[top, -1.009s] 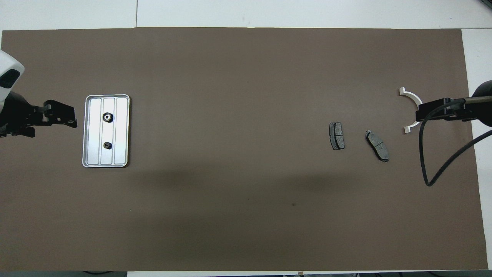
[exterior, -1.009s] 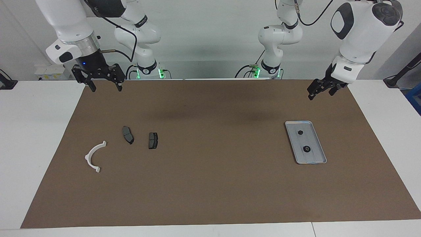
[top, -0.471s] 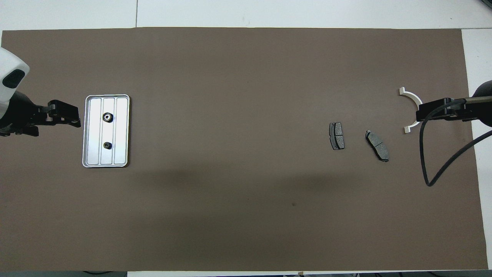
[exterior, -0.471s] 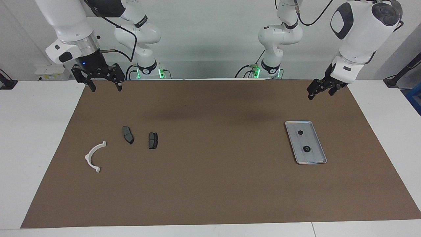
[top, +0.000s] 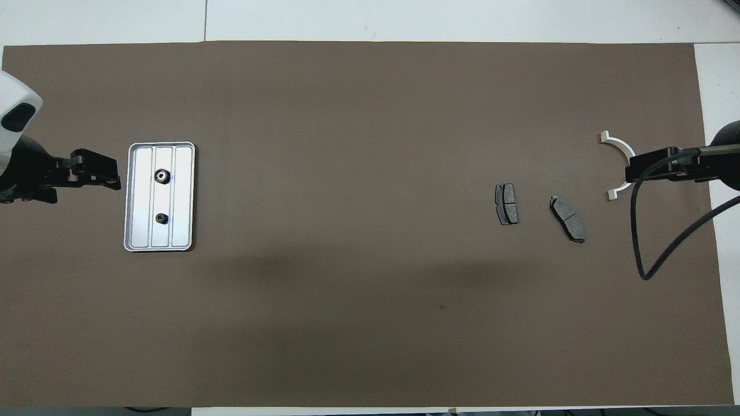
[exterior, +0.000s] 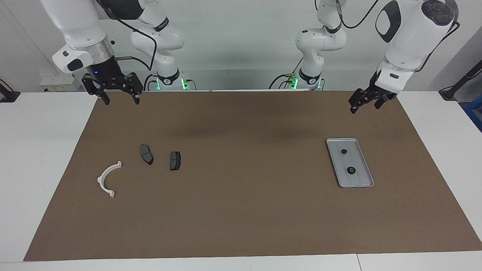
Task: Pick bearing gear from pile to tray
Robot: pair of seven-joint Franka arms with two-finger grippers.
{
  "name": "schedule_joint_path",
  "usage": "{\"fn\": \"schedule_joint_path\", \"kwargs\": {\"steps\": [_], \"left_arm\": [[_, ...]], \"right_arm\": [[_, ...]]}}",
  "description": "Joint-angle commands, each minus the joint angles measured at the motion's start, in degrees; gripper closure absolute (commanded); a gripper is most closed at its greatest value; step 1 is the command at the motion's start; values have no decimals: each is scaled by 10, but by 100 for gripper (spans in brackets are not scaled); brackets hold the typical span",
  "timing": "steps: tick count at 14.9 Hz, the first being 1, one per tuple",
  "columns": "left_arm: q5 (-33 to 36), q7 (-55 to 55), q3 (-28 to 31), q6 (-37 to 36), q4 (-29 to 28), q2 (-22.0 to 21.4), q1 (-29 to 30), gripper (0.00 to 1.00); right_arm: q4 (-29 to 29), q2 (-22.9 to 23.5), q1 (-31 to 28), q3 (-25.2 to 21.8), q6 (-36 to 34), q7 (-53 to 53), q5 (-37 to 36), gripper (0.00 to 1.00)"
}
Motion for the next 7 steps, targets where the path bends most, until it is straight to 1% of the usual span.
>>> {"fn": "schedule_joint_path", "kwargs": {"steps": [1,7], "left_arm": [[-1,8,5,7,-3,-8,-3,0],[-1,8,5,7,-6,-10,0,0]], "right_arm": [[-3,-8,-5,3,-7,-12,1,0],[-3,-8,-9,3,-7,-12,1,0]]}}
